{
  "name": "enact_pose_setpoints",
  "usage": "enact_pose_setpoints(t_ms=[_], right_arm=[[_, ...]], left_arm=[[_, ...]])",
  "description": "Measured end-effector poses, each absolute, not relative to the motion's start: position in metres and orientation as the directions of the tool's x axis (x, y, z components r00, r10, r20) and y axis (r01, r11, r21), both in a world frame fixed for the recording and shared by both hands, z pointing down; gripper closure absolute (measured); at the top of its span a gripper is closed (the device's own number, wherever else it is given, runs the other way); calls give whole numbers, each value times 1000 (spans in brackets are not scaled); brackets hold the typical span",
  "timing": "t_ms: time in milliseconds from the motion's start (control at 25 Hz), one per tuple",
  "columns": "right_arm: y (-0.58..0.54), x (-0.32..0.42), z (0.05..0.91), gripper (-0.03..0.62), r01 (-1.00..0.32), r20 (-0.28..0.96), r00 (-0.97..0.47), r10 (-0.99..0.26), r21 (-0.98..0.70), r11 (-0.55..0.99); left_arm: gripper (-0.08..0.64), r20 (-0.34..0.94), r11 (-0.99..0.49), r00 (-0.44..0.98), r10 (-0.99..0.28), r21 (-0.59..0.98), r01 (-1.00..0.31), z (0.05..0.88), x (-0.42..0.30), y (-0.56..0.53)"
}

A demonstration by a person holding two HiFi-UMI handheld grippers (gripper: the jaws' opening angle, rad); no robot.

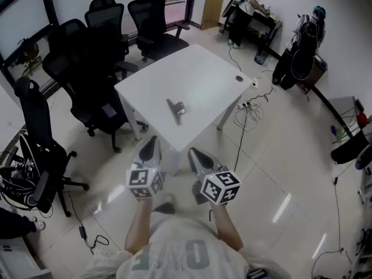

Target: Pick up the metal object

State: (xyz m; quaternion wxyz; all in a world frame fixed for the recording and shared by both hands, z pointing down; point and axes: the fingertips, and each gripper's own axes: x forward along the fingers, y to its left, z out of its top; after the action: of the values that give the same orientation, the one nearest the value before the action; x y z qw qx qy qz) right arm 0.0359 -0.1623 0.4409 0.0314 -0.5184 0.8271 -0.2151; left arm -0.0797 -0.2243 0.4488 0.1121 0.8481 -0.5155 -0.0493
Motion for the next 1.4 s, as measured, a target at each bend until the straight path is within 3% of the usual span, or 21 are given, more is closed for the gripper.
enact_pose_setpoints(t_ms=[360, 1000, 1400], right_arm=[[-253, 28, 445, 580, -839, 191, -447, -874, -427, 336], [-298, 67, 435, 580, -840, 150, -428, -891, -429, 332], [-354, 77, 496, 580, -831, 254, -453, -855, -468, 301]], left_arm=[[558, 2, -530, 543, -840, 213, -821, 430, -51, -309], [558, 12, -498, 518, -855, 257, -828, 430, -26, -342], [559, 79, -477, 508, -858, 243, -845, 457, -22, -351]])
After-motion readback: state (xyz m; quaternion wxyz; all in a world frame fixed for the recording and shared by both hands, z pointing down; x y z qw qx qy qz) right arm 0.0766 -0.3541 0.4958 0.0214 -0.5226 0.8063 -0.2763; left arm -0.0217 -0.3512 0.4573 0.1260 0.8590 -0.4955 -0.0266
